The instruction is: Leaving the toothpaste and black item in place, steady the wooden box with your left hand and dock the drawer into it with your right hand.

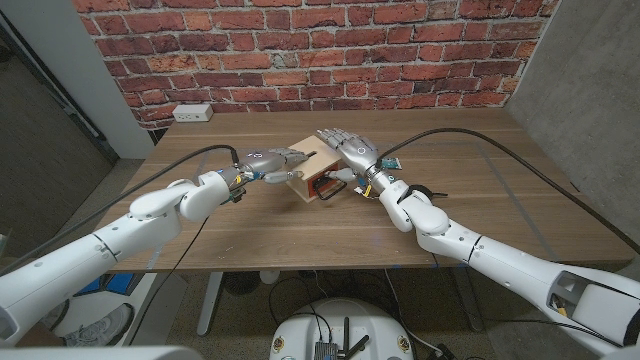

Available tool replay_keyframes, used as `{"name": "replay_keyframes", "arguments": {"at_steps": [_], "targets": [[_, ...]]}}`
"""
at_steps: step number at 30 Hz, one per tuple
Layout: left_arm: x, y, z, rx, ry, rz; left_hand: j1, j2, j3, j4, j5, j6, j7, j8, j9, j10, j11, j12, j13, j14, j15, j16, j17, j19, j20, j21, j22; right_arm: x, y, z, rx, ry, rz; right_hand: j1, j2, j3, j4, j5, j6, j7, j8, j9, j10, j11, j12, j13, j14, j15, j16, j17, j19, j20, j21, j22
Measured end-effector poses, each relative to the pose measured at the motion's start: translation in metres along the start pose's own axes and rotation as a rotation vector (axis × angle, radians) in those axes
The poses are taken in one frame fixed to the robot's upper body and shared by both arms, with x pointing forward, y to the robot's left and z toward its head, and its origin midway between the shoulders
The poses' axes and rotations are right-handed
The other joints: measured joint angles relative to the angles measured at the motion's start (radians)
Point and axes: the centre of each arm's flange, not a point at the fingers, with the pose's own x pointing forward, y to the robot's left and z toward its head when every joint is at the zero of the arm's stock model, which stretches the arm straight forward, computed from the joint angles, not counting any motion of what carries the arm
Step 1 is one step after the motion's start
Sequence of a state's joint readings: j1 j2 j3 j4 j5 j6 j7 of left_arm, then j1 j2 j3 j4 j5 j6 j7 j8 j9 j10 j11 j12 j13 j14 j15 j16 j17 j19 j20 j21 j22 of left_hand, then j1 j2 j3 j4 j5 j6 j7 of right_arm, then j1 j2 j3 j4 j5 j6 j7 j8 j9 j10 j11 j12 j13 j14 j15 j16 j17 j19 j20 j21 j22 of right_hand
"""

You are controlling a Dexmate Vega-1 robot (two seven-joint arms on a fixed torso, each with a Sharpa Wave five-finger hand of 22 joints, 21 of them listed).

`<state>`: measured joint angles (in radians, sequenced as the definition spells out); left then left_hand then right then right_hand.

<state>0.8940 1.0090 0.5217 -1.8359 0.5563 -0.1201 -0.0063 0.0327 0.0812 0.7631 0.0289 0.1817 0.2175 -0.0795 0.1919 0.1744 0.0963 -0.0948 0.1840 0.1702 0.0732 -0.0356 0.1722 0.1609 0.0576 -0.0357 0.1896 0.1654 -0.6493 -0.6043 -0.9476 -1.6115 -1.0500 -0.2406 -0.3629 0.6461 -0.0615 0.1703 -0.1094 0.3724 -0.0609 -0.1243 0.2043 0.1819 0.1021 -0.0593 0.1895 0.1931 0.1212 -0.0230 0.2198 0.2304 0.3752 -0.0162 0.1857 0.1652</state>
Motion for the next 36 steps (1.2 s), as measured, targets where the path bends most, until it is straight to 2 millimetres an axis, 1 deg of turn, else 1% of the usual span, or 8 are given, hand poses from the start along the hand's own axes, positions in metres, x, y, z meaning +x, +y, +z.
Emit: {"name": "replay_keyframes", "arguments": {"at_steps": [2,18,21,25,27,31,34,36], "targets": [[0.0,0.0,0.0,0.0,0.0,0.0,0.0,0.0,0.0,0.0,0.0,0.002,-0.002,-0.003,0.0,0.0,0.0,0.0,0.0,0.0,0.0,0.0,0.0,0.0,0.0,0.0,0.0,-0.001,-0.001,-0.001,-0.001,0.001,0.002,0.0,0.0,-0.001,-0.001,0.0,0.001,0.001,0.0,0.0,0.005,-0.005,0.0,0.0,0.002,-0.002,0.0,0.0,0.0,0.0,0.0,0.0],[-0.002,0.001,0.0,0.01,0.003,0.007,0.0,0.0,0.0,0.0,0.0,0.002,-0.003,0.001,0.0,0.0,0.0,0.0,0.0,0.0,0.0,0.0,0.0,0.0,0.0,0.0,0.0,-0.011,-0.004,-0.008,-0.016,0.001,0.019,0.0,0.0,-0.001,-0.001,0.0,0.006,-0.003,0.0,0.0,0.005,-0.005,0.0,0.0,0.002,-0.002,0.0,0.0,0.0,0.0,0.0,0.0],[-0.002,0.002,-0.001,0.014,0.006,0.012,0.0,0.0,0.0,0.0,0.0,0.002,-0.003,0.001,0.0,0.0,0.0,0.0,0.0,0.0,0.0,0.0,0.0,0.0,0.0,0.0,0.0,-0.014,-0.006,-0.01,-0.017,0.003,0.022,0.0,0.0,-0.001,-0.001,0.006,0.006,-0.003,0.0,0.0,0.005,-0.005,0.0,0.0,0.002,-0.002,0.0,0.0,0.0,0.0,0.0,0.0],[-0.002,0.003,-0.001,0.017,0.008,0.016,0.0,0.0,0.0,0.0,0.0,0.002,-0.003,0.001,0.0,0.0,0.0,0.0,0.0,0.0,0.0,0.0,0.0,0.0,0.0,0.0,0.0,-0.017,-0.008,-0.011,-0.017,0.005,0.027,0.0,0.0,-0.001,-0.001,0.006,0.006,-0.003,0.0,0.0,0.01,0.0,0.0,0.0,0.002,-0.003,0.0,0.0,0.004,-0.004,0.0,0.0],[-0.003,0.004,-0.001,0.019,0.009,0.019,0.0,0.0,0.0,0.0,0.0,0.002,-0.003,0.001,0.001,0.0,0.0,0.0,0.0,0.0,0.0,0.0,0.0,0.0,0.0,0.0,0.0,-0.019,-0.008,-0.013,-0.018,0.009,0.031,0.0,0.0,-0.001,-0.001,0.006,0.011,-0.008,0.0,0.0,0.012,-0.002,0.0,0.0,0.002,-0.002,0.0,0.0,0.004,-0.004,0.0,0.0],[-0.003,0.005,-0.001,0.022,0.009,0.023,0.0,0.0,0.0,0.0,0.0,0.002,-0.003,0.001,0.003,0.0,0.0,0.0,0.0,0.0,0.0,0.0,0.0,0.0,0.0,0.0,0.0,-0.024,-0.008,-0.013,-0.015,0.014,0.041,-0.007,0.007,-0.001,-0.001,0.006,0.016,-0.002,0.0,0.0,0.014,-0.003,0.0,0.0,0.008,-0.008,0.0,0.0,0.004,-0.004,0.0,0.0],[-0.003,0.005,-0.001,0.025,0.01,0.027,0.0,0.0,0.0,0.0,0.0,0.003,-0.004,0.002,0.003,0.0,0.0,0.0,0.0,0.0,0.0,0.0,0.0,0.0,0.0,0.0,0.0,-0.027,-0.012,-0.017,-0.017,0.02,0.038,-0.007,0.007,-0.001,-0.001,0.006,0.02,0.001,0.008,0.0,0.017,-0.007,0.0,0.0,0.008,-0.008,0.006,0.005,0.007,-0.007,0.0,0.0],[-0.003,0.006,-0.001,0.027,0.011,0.031,0.0,0.0,0.003,-0.003,0.0,0.004,-0.005,0.002,0.003,0.0,0.0,0.0,0.0,0.0,0.0,0.0,0.0,0.0,0.0,0.0,0.0,-0.03,-0.014,-0.018,-0.016,0.022,0.039,-0.007,0.007,-0.001,-0.001,0.006,0.024,-0.003,0.008,0.0,0.017,-0.007,0.0,0.0,0.008,-0.008,0.006,0.005,0.007,-0.007,0.0,0.0]]}}
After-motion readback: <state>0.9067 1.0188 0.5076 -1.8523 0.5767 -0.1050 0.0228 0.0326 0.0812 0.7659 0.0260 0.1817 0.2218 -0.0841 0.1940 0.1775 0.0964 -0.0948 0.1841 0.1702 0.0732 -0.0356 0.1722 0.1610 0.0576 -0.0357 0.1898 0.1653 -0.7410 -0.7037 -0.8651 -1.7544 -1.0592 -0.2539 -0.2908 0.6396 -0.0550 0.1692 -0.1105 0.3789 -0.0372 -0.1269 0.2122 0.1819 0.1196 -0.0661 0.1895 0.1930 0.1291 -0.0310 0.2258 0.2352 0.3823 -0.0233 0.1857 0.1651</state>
